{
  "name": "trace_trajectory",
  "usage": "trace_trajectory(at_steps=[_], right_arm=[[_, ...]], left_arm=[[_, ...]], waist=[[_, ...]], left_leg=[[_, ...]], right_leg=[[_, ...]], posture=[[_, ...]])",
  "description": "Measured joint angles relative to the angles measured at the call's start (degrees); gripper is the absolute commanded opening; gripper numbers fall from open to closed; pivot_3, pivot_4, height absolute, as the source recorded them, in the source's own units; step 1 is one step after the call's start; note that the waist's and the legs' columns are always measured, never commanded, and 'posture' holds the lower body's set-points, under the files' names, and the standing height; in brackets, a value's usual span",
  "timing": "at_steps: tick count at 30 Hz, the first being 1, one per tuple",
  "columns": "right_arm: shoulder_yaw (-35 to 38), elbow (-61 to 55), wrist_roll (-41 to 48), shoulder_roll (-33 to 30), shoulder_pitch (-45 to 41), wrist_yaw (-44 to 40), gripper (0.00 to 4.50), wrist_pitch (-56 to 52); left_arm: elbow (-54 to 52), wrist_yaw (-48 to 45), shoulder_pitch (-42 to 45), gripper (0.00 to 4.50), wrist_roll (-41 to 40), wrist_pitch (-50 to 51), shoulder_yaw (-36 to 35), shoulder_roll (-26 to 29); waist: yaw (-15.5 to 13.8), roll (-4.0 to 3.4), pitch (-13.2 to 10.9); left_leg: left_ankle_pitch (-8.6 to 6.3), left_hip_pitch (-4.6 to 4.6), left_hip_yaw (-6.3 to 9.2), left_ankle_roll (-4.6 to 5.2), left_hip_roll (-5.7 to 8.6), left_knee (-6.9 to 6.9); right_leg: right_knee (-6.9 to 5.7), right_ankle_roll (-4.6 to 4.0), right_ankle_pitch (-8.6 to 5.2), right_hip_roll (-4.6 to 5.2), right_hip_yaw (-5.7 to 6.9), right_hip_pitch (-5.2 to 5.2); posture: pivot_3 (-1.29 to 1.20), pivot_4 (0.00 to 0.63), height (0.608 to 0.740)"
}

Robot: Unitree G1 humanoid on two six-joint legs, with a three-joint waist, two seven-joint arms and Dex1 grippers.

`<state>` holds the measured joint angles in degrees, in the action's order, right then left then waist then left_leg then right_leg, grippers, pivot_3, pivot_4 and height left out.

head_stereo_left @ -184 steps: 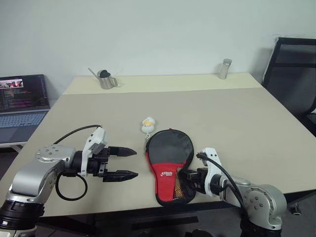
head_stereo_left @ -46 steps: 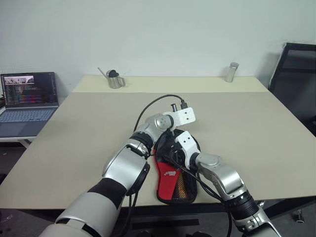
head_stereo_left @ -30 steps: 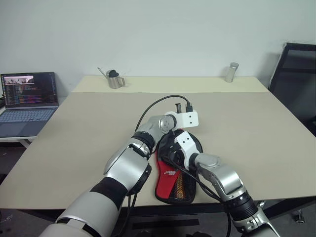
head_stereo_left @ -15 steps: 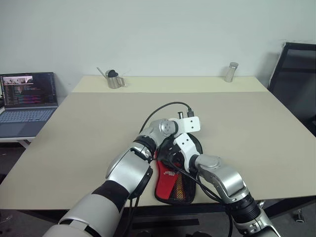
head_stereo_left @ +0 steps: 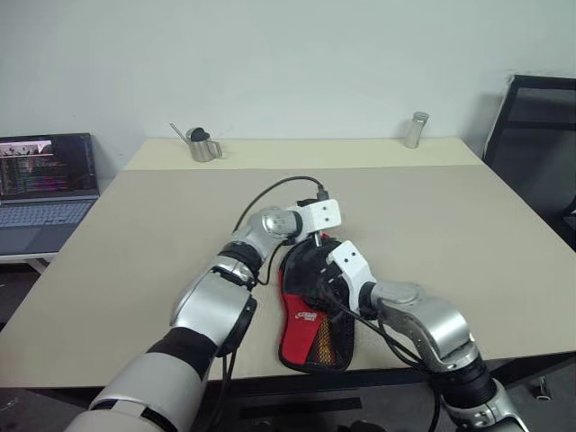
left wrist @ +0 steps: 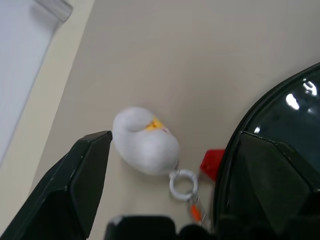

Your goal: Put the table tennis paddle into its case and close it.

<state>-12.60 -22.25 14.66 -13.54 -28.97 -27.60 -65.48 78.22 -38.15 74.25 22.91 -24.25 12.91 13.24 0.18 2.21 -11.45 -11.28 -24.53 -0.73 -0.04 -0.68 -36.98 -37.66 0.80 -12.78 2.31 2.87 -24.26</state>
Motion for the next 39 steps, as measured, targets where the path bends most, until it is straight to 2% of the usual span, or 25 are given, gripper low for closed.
trace_trajectory(at_steps=[5, 10, 13, 18, 21, 25, 32, 33, 39], right_arm=[[7.66, -1.73, 5.15, -4.42, -3.60, -3.54, 4.50, -0.97], [10.97, 9.90, 3.92, -8.57, -7.11, -3.47, 4.50, 5.70], [11.36, 17.92, 2.57, -8.07, -8.75, -3.00, 4.50, 10.03], [11.17, 32.17, 0.53, -5.36, -11.68, -2.57, 4.50, 19.20], [10.62, 38.36, -0.04, -3.70, -12.80, -3.30, 3.90, 22.32], [9.70, 44.46, -0.46, -3.17, -13.04, -4.90, 2.50, 25.05], [9.53, 48.54, -1.04, -3.49, -14.72, -6.81, 0.14, 28.06], [9.48, 48.73, -1.09, -3.41, -14.75, -7.16, 0.03, 28.31], [9.12, 50.85, -2.18, -1.84, -15.93, -7.53, 0.03, 28.97]], left_arm=[[-5.97, -12.50, -5.06, 4.45, -12.23, 0.75, -9.41, 5.77], [-18.24, -25.59, -16.74, 4.45, -23.01, 7.79, -15.53, 12.15], [-26.25, -27.51, -23.49, 4.45, -26.29, 13.14, -16.75, 15.15], [-43.11, -25.64, -33.53, 4.45, -30.80, 22.72, -19.09, 18.38], [-51.71, -24.04, -38.68, 4.50, -32.91, 27.78, -19.69, 18.96], [-57.83, -22.26, -41.33, 4.50, -34.32, 31.82, -19.69, 19.20], [-61.45, -20.78, -41.85, 4.50, -34.84, 34.10, -19.54, 19.64], [-61.85, -20.70, -42.05, 4.50, -34.97, 34.20, -19.42, 19.64], [-62.08, -20.00, -42.08, 4.50, -35.47, 34.87, -18.78, 19.65]], waist=[[0.03, -0.01, 0.00], [0.36, -0.02, 0.00], [0.30, -0.03, -0.01], [0.12, -0.03, -0.01], [0.00, -0.03, -0.01], [-0.12, -0.03, -0.01], [0.25, -0.03, -0.01], [0.29, -0.04, -0.01], [0.53, -0.03, 0.00]], left_leg=[[0.00, 0.02, -0.02, 0.00, 0.00, -0.01], [0.00, 0.08, -0.08, 0.00, -0.04, 0.05], [0.00, 0.07, -0.06, 0.00, -0.03, 0.03], [0.00, 0.08, -0.07, 0.00, -0.02, 0.00], [0.00, 0.08, -0.08, 0.00, -0.01, 0.01], [0.00, 0.08, -0.07, 0.01, -0.01, 0.00], [0.00, 0.19, -0.17, 0.00, -0.07, 0.06], [0.00, 0.19, -0.17, 0.00, -0.07, 0.07], [0.00, 0.34, -0.30, 0.00, -0.09, 0.07]], right_leg=[[0.00, -0.01, 0.01, 0.01, 0.00, 0.01], [-0.02, -0.31, 0.16, 0.00, -0.14, 0.01], [-0.05, -0.32, 0.16, -0.02, -0.25, 0.00], [-0.06, -0.32, 0.16, -0.01, -0.32, 0.03], [-0.06, -0.32, 0.16, 0.00, -0.35, 0.03], [-0.06, -0.32, 0.16, 0.00, -0.33, 0.04], [-0.08, -0.32, 0.16, -0.06, -0.45, 0.04], [-0.08, -0.32, 0.16, -0.06, -0.46, 0.04], [-0.12, -0.28, 0.13, -0.07, -0.58, 0.07]], posture=[[0.00, 0.150, 0.740], [0.00, 0.150, 0.740], [0.00, 0.150, 0.740], [0.00, 0.150, 0.740], [0.00, 0.150, 0.740], [0.00, 0.150, 0.740], [0.00, 0.150, 0.740], [0.00, 0.150, 0.740], [0.00, 0.150, 0.740]])
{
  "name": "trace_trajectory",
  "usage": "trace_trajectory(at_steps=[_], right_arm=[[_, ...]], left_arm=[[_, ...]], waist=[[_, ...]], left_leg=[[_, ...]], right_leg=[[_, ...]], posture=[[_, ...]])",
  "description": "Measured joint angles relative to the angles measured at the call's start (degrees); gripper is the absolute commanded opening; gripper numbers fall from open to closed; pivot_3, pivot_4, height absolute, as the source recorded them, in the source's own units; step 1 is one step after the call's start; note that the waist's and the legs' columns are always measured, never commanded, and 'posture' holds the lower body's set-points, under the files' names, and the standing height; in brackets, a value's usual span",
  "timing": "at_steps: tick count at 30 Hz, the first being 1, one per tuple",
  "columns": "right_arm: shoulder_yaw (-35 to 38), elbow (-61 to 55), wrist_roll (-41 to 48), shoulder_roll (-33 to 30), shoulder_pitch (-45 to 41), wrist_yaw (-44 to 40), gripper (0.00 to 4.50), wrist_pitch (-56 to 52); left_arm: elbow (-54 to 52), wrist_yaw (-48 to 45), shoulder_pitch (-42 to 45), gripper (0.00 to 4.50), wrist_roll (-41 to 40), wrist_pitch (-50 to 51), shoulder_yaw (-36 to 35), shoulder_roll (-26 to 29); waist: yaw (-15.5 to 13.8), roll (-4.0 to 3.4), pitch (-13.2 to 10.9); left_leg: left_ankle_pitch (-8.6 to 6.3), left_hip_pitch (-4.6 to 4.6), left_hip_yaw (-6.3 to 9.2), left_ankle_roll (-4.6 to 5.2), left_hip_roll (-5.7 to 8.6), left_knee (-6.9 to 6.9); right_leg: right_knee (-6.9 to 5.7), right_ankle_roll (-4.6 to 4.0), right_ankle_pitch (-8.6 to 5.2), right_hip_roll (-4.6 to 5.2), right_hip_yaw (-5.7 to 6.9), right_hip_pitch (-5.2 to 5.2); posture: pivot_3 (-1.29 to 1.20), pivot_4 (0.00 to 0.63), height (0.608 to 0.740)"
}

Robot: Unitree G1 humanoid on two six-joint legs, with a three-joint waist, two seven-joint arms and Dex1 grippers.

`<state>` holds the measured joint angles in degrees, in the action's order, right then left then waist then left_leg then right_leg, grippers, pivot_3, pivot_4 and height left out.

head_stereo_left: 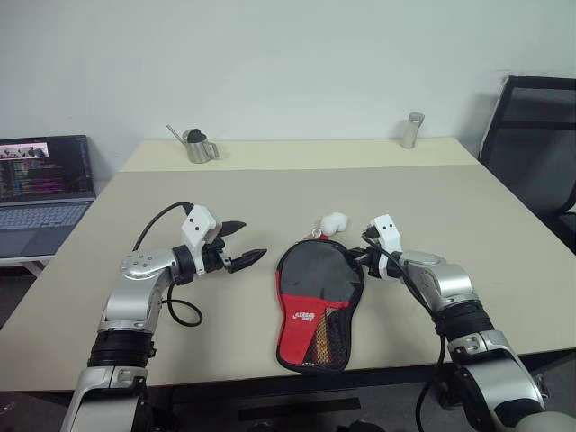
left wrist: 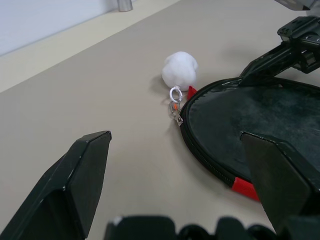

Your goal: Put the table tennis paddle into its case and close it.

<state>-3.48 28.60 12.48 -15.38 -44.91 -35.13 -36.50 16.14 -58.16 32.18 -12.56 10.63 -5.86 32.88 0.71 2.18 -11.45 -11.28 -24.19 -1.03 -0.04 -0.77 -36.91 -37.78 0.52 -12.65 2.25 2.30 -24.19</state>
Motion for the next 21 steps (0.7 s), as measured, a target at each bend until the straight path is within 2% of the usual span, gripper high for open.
trace_trajectory(at_steps=[7, 21], right_arm=[[-1.30, 4.91, -2.12, 1.90, -3.23, -2.52, 0.03, 2.35], [-2.98, 13.93, -5.53, 5.82, -9.00, -6.51, 0.03, 7.86]], left_arm=[[-0.41, 0.10, 0.00, 4.50, -0.23, 0.08, 1.15, 0.00], [-2.47, 0.16, -0.52, 4.50, -0.44, 0.31, 1.61, -0.01]], waist=[[1.39, 0.00, 0.00], [1.85, 0.00, 0.00]], left_leg=[[0.00, 0.25, -0.37, 0.00, -0.16, 0.13], [-0.06, 0.35, -0.63, -0.09, -0.78, 0.19]], right_leg=[[-0.06, 0.02, -0.01, -0.01, -0.18, 0.00], [-0.01, -0.12, 0.04, -0.48, -0.30, -0.11]], posture=[[0.00, 0.150, 0.740], [0.00, 0.150, 0.740]])
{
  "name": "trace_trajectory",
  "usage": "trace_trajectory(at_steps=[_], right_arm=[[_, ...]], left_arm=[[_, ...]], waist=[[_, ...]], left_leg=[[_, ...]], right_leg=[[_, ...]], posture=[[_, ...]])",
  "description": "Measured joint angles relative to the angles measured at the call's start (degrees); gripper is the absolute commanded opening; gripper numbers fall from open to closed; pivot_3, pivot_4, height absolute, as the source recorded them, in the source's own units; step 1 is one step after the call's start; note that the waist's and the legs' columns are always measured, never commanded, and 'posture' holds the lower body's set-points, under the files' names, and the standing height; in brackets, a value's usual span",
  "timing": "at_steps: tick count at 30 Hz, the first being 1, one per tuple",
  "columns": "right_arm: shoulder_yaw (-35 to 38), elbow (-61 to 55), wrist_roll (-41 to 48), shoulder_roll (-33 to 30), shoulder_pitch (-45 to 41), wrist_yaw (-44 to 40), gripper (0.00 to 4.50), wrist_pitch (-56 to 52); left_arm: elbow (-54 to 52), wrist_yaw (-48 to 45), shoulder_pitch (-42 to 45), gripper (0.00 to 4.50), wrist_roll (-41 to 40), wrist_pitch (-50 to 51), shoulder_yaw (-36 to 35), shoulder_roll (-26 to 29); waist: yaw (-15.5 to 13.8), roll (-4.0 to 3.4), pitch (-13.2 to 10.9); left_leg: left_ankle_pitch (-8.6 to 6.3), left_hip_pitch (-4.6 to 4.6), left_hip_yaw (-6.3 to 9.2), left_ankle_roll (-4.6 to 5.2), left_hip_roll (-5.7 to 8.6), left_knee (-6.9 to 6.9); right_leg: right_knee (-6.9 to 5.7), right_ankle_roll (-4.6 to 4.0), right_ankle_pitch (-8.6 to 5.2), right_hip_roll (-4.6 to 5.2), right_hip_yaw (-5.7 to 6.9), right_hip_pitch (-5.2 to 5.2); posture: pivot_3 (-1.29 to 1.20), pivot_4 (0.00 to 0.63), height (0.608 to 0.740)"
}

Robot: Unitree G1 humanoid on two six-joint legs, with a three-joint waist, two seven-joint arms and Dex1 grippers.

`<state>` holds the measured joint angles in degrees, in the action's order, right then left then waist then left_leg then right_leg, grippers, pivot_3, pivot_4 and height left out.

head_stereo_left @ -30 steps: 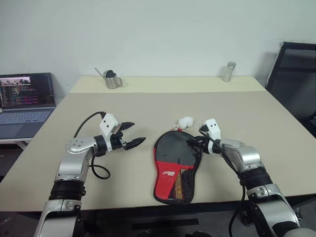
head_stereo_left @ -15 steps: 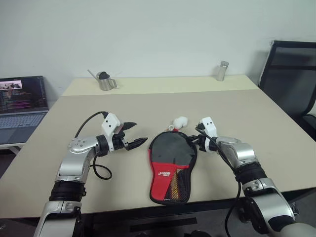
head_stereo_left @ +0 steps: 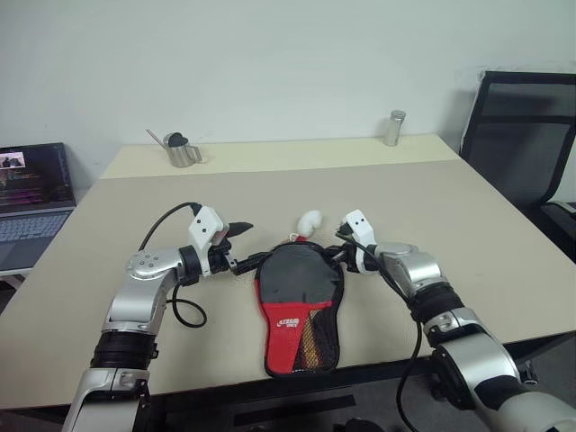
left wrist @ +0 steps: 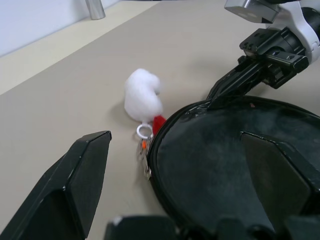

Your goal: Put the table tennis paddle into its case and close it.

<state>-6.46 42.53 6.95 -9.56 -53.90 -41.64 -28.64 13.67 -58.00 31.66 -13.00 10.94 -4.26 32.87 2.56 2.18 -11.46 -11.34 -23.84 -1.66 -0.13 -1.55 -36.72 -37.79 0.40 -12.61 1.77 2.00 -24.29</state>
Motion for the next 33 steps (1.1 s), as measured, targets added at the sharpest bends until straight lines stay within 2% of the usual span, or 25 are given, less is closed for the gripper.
trace_trajectory(at_steps=[8, 11, 15, 22, 27, 33], right_arm=[[-0.44, 0.97, -1.68, 0.40, -0.81, 0.50, 0.03, 0.76], [-0.27, 0.22, -1.58, -0.14, -0.48, 0.89, 0.66, -0.01], [0.40, -6.89, -1.16, -2.75, 2.94, 1.57, 1.93, -4.77], [2.98, -27.13, 4.12, -7.38, 7.13, 0.44, 4.36, -18.41], [5.34, -28.19, 6.34, -6.40, 4.63, 2.98, 4.47, -21.15], [7.50, -15.37, 6.76, -0.84, -3.33, 8.39, 4.47, -16.74]], left_arm=[[0.00, -0.01, 0.00, 4.50, 0.02, -0.19, 1.65, -0.04], [0.01, -0.02, 0.01, 4.50, 0.12, -0.54, 1.83, -0.08], [0.07, -0.14, -0.40, 4.50, 0.40, -1.46, 3.10, -0.54], [0.07, -0.77, -1.24, 4.50, 0.42, -1.70, 5.26, -1.30], [1.52, -3.89, -1.34, 4.50, 0.50, -3.43, 7.55, -1.30], [6.93, -6.36, -1.41, 4.50, 2.04, -7.78, 9.44, -1.14]], waist=[[-0.16, 0.00, 0.00], [-0.45, 0.00, 0.00], [-1.03, 0.00, 0.00], [-1.10, -0.02, -0.01], [-0.85, -0.02, -0.01], [-0.88, -0.02, -0.01]], left_leg=[[-0.02, -0.01, -0.01, -0.03, 0.00, 0.00], [-0.02, -0.02, -0.01, -0.04, 0.00, 0.00], [-0.03, -0.09, 0.01, -0.05, 0.01, 0.00], [-0.04, -0.11, 0.01, -0.07, 0.01, 0.00], [-0.04, -0.06, -0.03, -0.07, -0.02, 0.01], [-0.04, -0.13, -0.04, -0.07, -0.02, 0.04]], right_leg=[[0.02, -0.01, 0.00, -0.01, -0.01, -0.01], [0.02, -0.01, 0.00, -0.01, -0.01, -0.01], [0.09, -0.02, -0.01, 0.03, -0.02, -0.02], [0.11, -0.02, -0.02, 0.06, 0.00, -0.04], [0.09, -0.05, -0.02, 0.02, 0.01, -0.05], [0.14, -0.07, -0.01, -0.03, 0.01, -0.09]], posture=[[0.00, 0.150, 0.740], [0.00, 0.150, 0.740], [0.00, 0.150, 0.740], [0.00, 0.150, 0.740], [0.00, 0.150, 0.740], [0.00, 0.150, 0.740]])
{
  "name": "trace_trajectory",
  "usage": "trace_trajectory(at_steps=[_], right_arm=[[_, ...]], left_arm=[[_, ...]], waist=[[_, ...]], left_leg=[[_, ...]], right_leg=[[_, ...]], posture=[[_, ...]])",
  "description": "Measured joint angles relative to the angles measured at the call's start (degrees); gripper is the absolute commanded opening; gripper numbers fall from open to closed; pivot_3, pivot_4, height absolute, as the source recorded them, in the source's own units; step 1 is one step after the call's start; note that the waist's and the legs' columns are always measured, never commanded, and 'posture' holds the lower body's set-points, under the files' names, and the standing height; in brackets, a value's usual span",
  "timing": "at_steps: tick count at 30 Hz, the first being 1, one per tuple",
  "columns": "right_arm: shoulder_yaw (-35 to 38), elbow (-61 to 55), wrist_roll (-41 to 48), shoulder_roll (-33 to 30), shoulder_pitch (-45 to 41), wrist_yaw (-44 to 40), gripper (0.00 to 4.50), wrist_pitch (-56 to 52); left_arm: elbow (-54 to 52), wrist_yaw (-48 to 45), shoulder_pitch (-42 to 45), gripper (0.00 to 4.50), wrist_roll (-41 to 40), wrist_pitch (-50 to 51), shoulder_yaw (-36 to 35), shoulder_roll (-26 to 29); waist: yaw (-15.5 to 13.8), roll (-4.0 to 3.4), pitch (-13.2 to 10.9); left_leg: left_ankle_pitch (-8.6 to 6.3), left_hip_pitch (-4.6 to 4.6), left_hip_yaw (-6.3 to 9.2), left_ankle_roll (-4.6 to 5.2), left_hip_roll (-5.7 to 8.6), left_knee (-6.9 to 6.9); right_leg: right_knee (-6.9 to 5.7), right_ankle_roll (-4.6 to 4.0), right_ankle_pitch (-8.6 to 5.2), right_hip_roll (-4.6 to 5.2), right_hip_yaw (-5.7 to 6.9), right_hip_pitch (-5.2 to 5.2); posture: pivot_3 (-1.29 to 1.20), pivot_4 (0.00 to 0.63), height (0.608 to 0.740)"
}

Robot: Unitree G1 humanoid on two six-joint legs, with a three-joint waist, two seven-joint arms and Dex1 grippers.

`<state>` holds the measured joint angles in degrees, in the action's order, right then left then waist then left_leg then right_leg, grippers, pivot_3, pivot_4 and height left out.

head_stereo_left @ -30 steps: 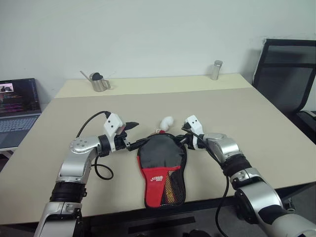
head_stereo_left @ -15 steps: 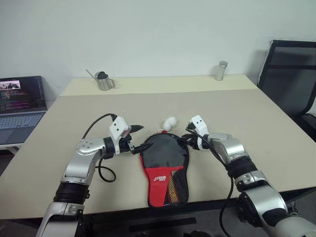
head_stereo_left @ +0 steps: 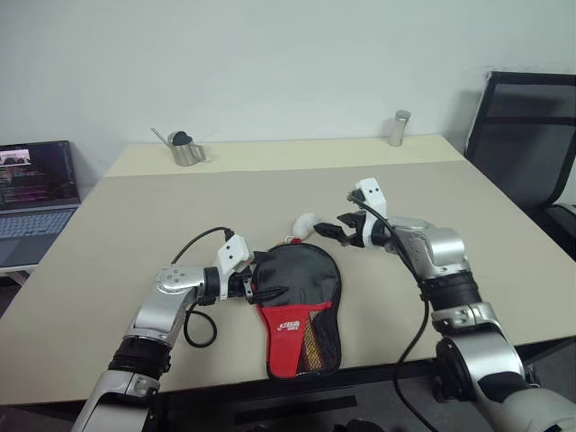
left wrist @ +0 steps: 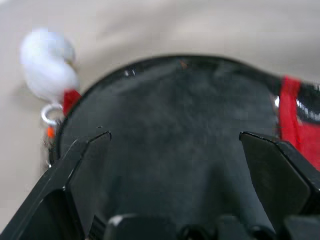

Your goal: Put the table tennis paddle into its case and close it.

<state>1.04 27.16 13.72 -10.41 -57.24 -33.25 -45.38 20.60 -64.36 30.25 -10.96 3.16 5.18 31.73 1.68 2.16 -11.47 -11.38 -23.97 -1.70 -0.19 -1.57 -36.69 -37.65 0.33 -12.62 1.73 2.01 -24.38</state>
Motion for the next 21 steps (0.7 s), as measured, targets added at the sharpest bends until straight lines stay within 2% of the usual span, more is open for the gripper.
trace_trajectory(at_steps=[5, 11, 16, 21], right_arm=[[0.17, 16.49, -1.35, 4.20, -6.53, 3.59, 4.47, 10.25], [2.08, 33.90, -3.25, 6.36, -12.90, 7.85, 4.47, 23.96], [2.75, 43.04, -4.81, 8.58, -15.03, 12.32, 4.47, 31.81], [4.63, 47.49, -5.90, 12.24, -17.56, 16.92, 4.47, 36.12]], left_arm=[[0.51, -0.24, -0.96, 4.50, 0.12, -1.87, 0.09, 0.01], [-0.05, 0.09, -2.56, 4.50, 0.18, -2.12, 0.07, 0.12], [-3.57, 0.90, -3.78, 4.50, 0.05, -0.09, -0.02, 0.77], [-9.35, 2.27, -5.95, 4.50, -0.30, 3.17, -0.08, 1.61]], waist=[[0.02, 0.00, 0.00], [0.03, -0.01, -0.01], [0.09, -0.02, -0.01], [0.15, -0.02, -0.01]], left_leg=[[0.00, -0.02, -0.03, 0.00, 0.01, 0.03], [0.00, -0.02, -0.04, 0.00, 0.01, 0.08], [0.00, -0.01, -0.01, 0.00, -0.02, 0.20], [0.00, 0.00, 0.00, 0.00, -0.04, 0.39]], right_leg=[[0.05, -0.01, 0.01, 0.01, -0.02, -0.02], [0.08, -0.01, 0.01, 0.01, -0.04, -0.02], [0.11, -0.03, 0.01, 0.02, -0.11, -0.02], [0.28, -0.20, 0.11, 0.02, -0.14, -0.03]], posture=[[0.00, 0.150, 0.740], [0.00, 0.150, 0.740], [0.00, 0.150, 0.740], [0.00, 0.150, 0.740]])
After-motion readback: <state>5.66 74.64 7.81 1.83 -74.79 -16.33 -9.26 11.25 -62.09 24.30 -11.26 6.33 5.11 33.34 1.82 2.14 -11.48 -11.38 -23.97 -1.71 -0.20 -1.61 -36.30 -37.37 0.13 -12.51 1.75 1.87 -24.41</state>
